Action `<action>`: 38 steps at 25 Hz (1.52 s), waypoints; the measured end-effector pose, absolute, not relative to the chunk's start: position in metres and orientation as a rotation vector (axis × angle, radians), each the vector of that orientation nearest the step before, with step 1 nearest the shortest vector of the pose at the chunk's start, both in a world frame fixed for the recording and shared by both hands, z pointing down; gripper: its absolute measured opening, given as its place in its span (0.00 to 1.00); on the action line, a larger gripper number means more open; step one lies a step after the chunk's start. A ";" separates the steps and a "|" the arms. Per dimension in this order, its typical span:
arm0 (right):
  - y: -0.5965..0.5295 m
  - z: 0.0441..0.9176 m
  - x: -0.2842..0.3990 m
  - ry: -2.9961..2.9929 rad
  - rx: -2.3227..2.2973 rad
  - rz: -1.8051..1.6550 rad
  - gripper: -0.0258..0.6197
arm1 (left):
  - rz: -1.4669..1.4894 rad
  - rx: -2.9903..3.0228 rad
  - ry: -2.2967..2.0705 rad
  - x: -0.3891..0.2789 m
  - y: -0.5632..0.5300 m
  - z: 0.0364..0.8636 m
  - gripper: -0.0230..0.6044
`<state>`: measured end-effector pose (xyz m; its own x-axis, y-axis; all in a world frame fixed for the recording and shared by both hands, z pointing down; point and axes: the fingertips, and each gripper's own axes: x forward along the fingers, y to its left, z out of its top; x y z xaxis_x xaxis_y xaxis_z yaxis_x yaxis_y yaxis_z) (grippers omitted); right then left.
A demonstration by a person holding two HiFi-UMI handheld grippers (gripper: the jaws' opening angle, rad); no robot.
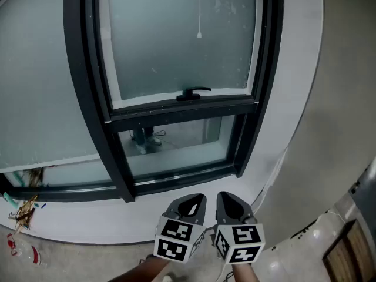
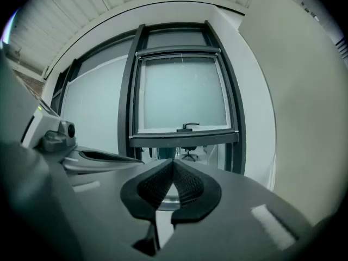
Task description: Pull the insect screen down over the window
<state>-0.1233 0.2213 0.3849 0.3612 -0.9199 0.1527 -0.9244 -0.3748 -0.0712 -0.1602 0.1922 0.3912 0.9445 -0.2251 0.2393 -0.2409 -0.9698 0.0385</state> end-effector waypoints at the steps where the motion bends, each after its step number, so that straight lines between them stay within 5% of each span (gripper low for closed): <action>1: 0.222 0.386 -0.123 -1.744 2.569 0.263 0.05 | 0.362 3.034 -0.368 -0.159 0.193 0.391 0.05; 22: 0.231 0.322 -0.057 -1.858 2.424 0.028 0.05 | 0.248 3.047 -0.490 -0.102 0.188 0.323 0.06; 38: 0.012 0.291 0.044 -1.899 2.347 -0.171 0.06 | 0.140 3.074 -0.551 0.003 -0.027 0.305 0.06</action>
